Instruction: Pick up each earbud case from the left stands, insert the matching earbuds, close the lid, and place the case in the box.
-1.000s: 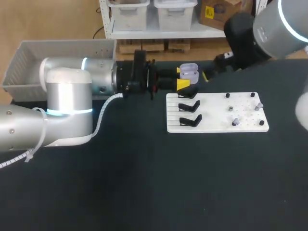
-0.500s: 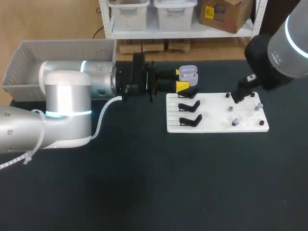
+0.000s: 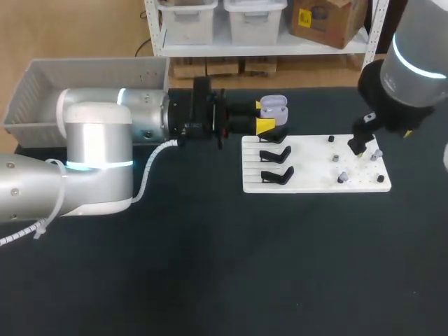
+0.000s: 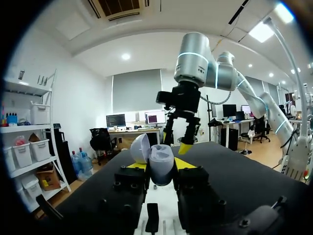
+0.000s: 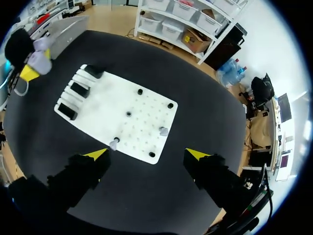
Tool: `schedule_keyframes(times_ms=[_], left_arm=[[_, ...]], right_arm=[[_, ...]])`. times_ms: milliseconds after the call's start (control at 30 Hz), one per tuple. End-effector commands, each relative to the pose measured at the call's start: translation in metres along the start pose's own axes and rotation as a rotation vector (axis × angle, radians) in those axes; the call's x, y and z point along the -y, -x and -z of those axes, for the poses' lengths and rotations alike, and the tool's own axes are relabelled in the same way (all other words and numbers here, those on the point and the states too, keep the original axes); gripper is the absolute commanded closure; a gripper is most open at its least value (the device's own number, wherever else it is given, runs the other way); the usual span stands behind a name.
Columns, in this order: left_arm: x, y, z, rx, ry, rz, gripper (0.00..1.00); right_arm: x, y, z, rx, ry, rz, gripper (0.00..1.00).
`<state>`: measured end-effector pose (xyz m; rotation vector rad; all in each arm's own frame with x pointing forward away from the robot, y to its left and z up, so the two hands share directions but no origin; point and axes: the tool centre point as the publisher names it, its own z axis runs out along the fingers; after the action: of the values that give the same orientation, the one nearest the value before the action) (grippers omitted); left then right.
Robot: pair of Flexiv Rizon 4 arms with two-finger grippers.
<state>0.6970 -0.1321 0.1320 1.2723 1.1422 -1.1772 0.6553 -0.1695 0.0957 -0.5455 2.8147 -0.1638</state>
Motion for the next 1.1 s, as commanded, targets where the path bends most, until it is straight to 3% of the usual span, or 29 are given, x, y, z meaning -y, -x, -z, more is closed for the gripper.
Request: schedule_keyframes(times_ms=[33,700,1100], left_arm=[[0.001,0.000,0.000,0.001,0.005,-0.002,1.00],[0.001,0.000,0.000,0.001,0.005,-0.002,1.00],[0.001,0.000,0.000,0.001,0.005,-0.002,1.00]], right_arm=[[0.002,0.009,-0.008,-0.025,0.004,0.001,0.00],[0.002,0.009,-0.008,-0.025,0.004,0.001,0.00],[0.016,0.011,-0.044,-0.046,0.011,0.191,0.00]])
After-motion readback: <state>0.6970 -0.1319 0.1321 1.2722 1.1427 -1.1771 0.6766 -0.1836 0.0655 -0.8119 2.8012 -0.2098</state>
